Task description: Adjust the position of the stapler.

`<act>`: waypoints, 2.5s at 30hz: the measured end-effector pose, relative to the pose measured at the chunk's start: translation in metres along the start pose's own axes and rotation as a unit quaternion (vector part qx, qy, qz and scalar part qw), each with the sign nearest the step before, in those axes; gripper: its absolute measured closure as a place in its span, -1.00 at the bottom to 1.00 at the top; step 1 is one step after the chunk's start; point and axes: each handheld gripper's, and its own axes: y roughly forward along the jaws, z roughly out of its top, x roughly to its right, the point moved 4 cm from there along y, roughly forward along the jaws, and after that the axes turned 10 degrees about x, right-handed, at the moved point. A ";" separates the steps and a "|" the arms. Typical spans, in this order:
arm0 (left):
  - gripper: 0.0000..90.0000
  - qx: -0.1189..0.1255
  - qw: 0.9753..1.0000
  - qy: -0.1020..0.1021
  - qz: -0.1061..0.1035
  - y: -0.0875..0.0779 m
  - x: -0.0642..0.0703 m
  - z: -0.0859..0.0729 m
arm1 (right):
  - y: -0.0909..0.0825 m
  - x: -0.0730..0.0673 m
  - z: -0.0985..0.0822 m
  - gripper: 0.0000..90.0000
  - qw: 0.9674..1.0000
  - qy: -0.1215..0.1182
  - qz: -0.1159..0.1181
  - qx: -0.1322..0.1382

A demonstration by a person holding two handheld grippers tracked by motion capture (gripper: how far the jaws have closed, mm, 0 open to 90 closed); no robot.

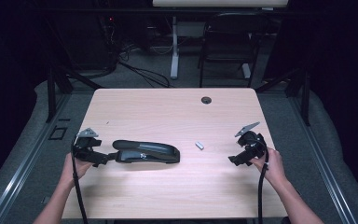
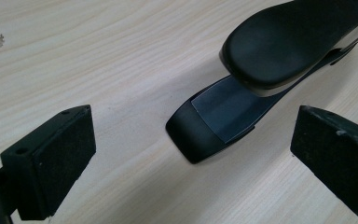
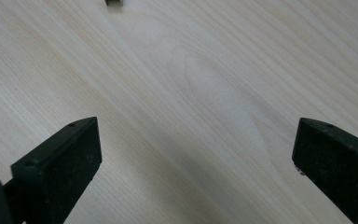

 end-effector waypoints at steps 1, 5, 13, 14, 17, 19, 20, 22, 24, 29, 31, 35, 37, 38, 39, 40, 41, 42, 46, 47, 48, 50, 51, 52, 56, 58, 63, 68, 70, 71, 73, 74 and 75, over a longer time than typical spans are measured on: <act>-1.00 0.002 1.000 0.001 -0.004 0.000 0.002 0.001 | 0.000 0.000 0.000 -0.98 1.000 0.000 0.001 -0.002; -1.00 0.007 1.000 0.014 -0.011 0.000 0.009 0.007 | 0.000 0.001 -0.001 -0.98 1.000 -0.003 0.000 -0.005; -1.00 0.014 0.999 0.025 -0.025 0.002 0.020 0.014 | 0.002 -0.005 0.001 -0.98 1.000 -0.016 0.003 -0.013; -1.00 0.013 0.999 0.028 -0.026 0.002 0.020 0.015 | 0.001 -0.006 0.001 -0.98 1.000 -0.018 0.003 -0.014; -1.00 0.017 0.999 0.028 -0.031 0.004 0.022 0.019 | 0.001 -0.005 0.001 -0.98 1.000 -0.018 0.005 -0.016; -1.00 0.017 0.999 0.029 -0.033 0.005 0.023 0.020 | 0.003 -0.005 0.000 -0.98 1.000 -0.011 0.008 -0.014; -1.00 0.017 0.999 0.031 -0.034 0.006 0.024 0.021 | 0.003 -0.004 0.000 -0.98 1.000 -0.011 0.007 -0.016; -1.00 0.020 0.999 0.034 -0.037 0.007 0.025 0.023 | 0.003 -0.004 -0.001 -0.98 1.000 -0.012 0.009 -0.019; -1.00 0.024 0.998 0.035 -0.043 0.009 0.027 0.025 | 0.003 -0.004 -0.001 -0.98 1.000 -0.012 0.006 -0.019; -1.00 0.031 0.997 0.044 -0.052 0.015 0.033 0.035 | 0.006 -0.007 -0.001 -0.98 1.000 -0.006 0.012 -0.010; -1.00 0.029 0.996 0.054 -0.059 0.019 0.037 0.038 | 0.005 -0.006 0.000 -0.98 1.000 -0.015 0.013 -0.020; -0.85 0.018 0.995 0.072 -0.062 0.025 0.044 0.039 | 0.005 -0.005 -0.001 -0.98 1.000 -0.014 0.009 -0.023; -0.66 0.022 0.996 0.078 -0.047 0.025 0.044 0.038 | 0.004 -0.005 -0.002 -0.98 1.000 -0.015 0.010 -0.024; -0.53 0.022 0.996 0.078 -0.047 0.025 0.044 0.038 | 0.004 -0.005 -0.002 -0.98 1.000 -0.015 0.010 -0.024; -0.53 0.026 0.996 0.076 -0.039 0.023 0.043 0.038 | 0.004 -0.005 -0.002 -0.98 0.999 -0.018 0.009 -0.028; -0.43 0.028 0.996 0.075 -0.038 0.023 0.041 0.038 | 0.004 -0.005 -0.002 -0.98 0.999 -0.015 0.010 -0.027; -0.35 0.032 0.996 0.070 -0.040 0.022 0.039 0.037 | 0.004 -0.005 -0.002 -0.98 1.000 -0.012 0.011 -0.026; -0.35 0.032 0.996 0.070 -0.040 0.022 0.039 0.037 | 0.004 -0.005 -0.002 -0.98 1.000 -0.012 0.011 -0.026; -0.37 0.030 0.996 0.075 -0.044 0.023 0.037 0.035 | 0.005 -0.005 -0.002 -0.98 0.999 -0.014 0.016 -0.029; -0.38 0.028 0.996 0.074 -0.046 0.024 0.037 0.035 | 0.005 -0.005 -0.002 -0.98 0.999 -0.015 0.017 -0.031; -0.39 0.028 0.996 0.072 -0.046 0.024 0.037 0.035 | 0.005 -0.006 -0.002 -0.98 0.999 -0.013 0.019 -0.030; -0.43 0.026 0.996 0.056 -0.057 0.026 0.034 0.033 | 0.005 -0.006 -0.002 -0.98 0.999 -0.010 0.021 -0.029; -0.44 0.028 0.996 0.046 -0.066 0.027 0.032 0.031 | 0.006 -0.006 -0.003 -0.98 0.999 -0.014 0.022 -0.033; -0.43 0.028 0.996 0.046 -0.066 0.027 0.032 0.031 | 0.006 -0.006 -0.003 -0.98 0.999 -0.014 0.022 -0.033; -0.42 0.027 0.996 0.051 -0.071 0.027 0.032 0.030 | 0.007 -0.006 -0.003 -0.98 0.999 -0.011 0.025 -0.035; -0.41 0.025 0.996 0.053 -0.072 0.027 0.031 0.030 | 0.007 -0.007 -0.003 -0.98 0.999 -0.008 0.030 -0.033; -0.35 0.020 0.995 0.062 -0.081 0.024 0.031 0.028 | 0.007 -0.006 -0.004 -0.98 0.999 -0.009 0.026 -0.036; -0.30 0.022 0.994 0.065 -0.088 0.022 0.031 0.027 | 0.007 -0.006 -0.004 -0.98 0.999 -0.009 0.028 -0.037; -0.28 0.022 0.993 0.065 -0.092 0.021 0.031 0.026 | 0.007 -0.006 -0.004 -0.97 0.999 -0.010 0.028 -0.036; -0.26 0.021 0.993 0.066 -0.096 0.020 0.031 0.025 | 0.007 -0.006 -0.004 -0.97 0.999 -0.010 0.028 -0.037; -0.22 0.024 0.992 0.069 -0.098 0.019 0.031 0.024 | 0.007 -0.006 -0.004 -0.97 0.999 -0.009 0.029 -0.038; -0.21 0.024 0.992 0.069 -0.098 0.019 0.031 0.024 | 0.007 -0.006 -0.004 -0.97 0.999 -0.009 0.029 -0.038; -0.21 0.023 0.992 0.073 -0.098 0.018 0.032 0.024 | 0.007 -0.006 -0.004 -0.97 0.999 -0.008 0.029 -0.038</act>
